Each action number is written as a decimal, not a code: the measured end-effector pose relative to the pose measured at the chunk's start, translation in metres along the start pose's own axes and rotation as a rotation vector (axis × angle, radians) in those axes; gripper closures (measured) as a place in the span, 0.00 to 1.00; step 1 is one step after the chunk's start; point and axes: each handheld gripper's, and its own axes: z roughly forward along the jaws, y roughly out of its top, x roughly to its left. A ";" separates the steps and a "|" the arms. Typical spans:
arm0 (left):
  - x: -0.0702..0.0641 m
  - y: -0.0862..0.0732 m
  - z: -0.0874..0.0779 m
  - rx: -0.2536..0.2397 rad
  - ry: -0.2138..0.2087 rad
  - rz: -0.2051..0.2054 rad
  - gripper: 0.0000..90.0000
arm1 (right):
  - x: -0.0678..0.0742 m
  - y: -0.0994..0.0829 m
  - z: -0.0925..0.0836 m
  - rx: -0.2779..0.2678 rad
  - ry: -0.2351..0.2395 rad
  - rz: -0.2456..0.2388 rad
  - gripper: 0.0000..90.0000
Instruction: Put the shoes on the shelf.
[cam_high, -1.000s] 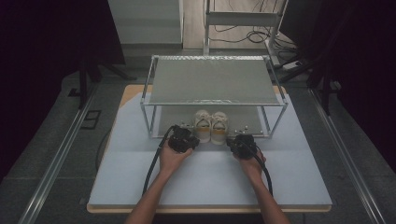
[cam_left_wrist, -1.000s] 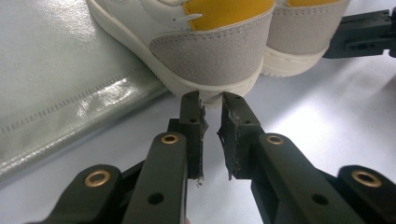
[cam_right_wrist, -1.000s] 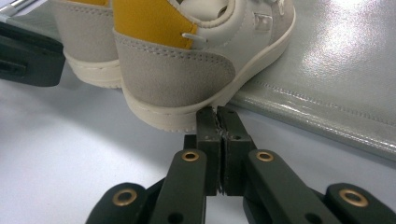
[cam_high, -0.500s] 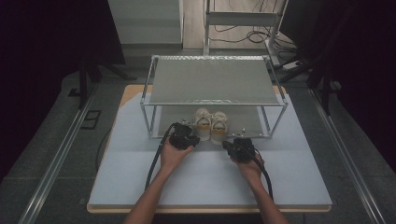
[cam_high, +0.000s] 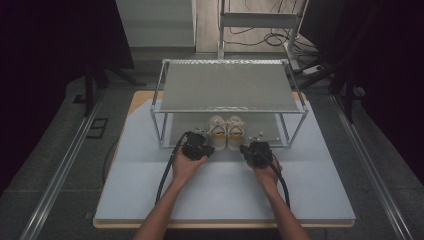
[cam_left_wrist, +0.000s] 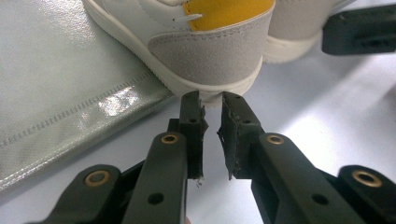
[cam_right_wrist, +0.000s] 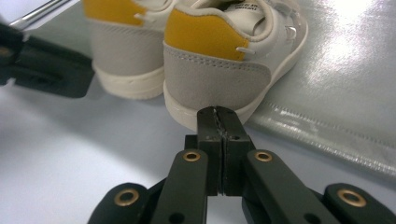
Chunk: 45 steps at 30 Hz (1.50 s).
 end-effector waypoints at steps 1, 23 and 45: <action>0.000 0.000 0.000 0.001 0.000 -0.001 0.87 | -0.001 0.001 0.002 0.000 -0.005 0.002 0.99; 0.009 0.021 0.009 0.026 0.030 0.009 0.85 | -0.007 0.010 0.017 -0.005 -0.023 0.020 0.99; 0.018 0.025 0.025 0.034 0.052 -0.030 0.86 | -0.009 0.021 0.029 -0.013 -0.055 0.022 0.98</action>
